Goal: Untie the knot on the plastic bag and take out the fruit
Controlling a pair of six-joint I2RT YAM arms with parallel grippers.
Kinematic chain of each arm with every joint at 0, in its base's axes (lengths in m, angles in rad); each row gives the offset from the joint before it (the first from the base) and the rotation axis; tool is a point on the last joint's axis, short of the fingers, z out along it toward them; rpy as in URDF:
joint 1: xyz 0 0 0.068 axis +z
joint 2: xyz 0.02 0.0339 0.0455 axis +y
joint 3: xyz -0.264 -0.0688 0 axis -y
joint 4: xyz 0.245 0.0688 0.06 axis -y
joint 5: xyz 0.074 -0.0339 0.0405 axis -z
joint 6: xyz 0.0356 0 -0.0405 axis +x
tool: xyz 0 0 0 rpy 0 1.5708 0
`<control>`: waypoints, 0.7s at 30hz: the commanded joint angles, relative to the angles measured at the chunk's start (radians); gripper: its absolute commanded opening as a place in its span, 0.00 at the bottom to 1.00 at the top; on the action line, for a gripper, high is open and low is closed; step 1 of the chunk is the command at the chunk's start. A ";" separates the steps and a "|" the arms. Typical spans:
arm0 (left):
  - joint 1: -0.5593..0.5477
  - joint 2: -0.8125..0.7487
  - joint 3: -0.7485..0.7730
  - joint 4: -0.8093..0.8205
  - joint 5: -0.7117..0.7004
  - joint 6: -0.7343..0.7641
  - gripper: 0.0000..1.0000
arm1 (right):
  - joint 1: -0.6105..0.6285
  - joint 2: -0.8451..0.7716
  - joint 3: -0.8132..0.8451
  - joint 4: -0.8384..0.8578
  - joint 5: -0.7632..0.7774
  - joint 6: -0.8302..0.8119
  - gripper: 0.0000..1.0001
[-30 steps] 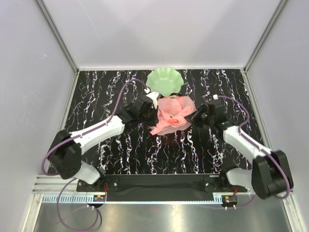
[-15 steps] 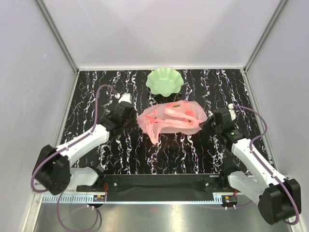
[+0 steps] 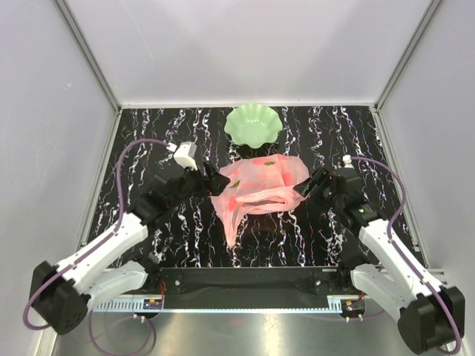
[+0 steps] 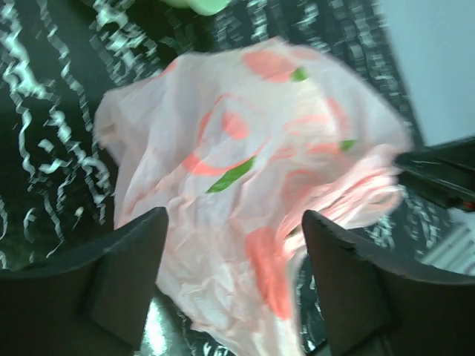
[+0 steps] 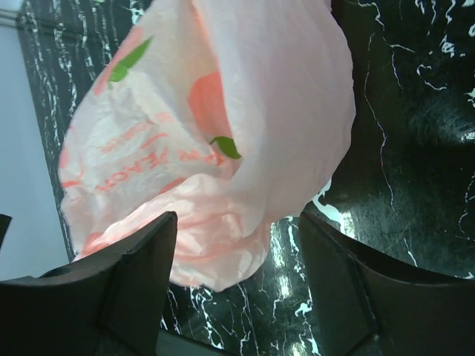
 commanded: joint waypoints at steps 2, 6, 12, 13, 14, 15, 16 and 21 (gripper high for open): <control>-0.017 -0.104 0.068 0.026 0.045 -0.006 0.87 | -0.002 -0.094 0.092 -0.078 0.003 -0.095 0.76; -0.050 -0.081 0.165 -0.141 0.031 0.017 0.88 | -0.004 -0.091 0.163 -0.135 -0.056 -0.129 0.80; -0.236 0.069 0.271 -0.380 -0.168 0.026 0.86 | 0.019 0.019 0.246 -0.094 -0.264 -0.126 0.81; -0.289 0.095 0.285 -0.416 -0.247 0.020 0.86 | 0.027 0.035 0.255 -0.085 -0.274 -0.123 0.82; -0.316 0.143 0.297 -0.481 -0.287 -0.003 0.86 | 0.039 0.042 0.256 -0.079 -0.278 -0.118 0.82; -0.357 0.163 0.317 -0.514 -0.359 -0.017 0.86 | 0.045 0.049 0.261 -0.070 -0.279 -0.114 0.82; -0.374 0.177 0.322 -0.541 -0.392 -0.032 0.86 | 0.052 0.061 0.269 -0.069 -0.285 -0.112 0.82; -0.446 0.204 0.320 -0.689 -0.547 -0.157 0.86 | 0.119 0.108 0.276 -0.034 -0.296 -0.094 0.84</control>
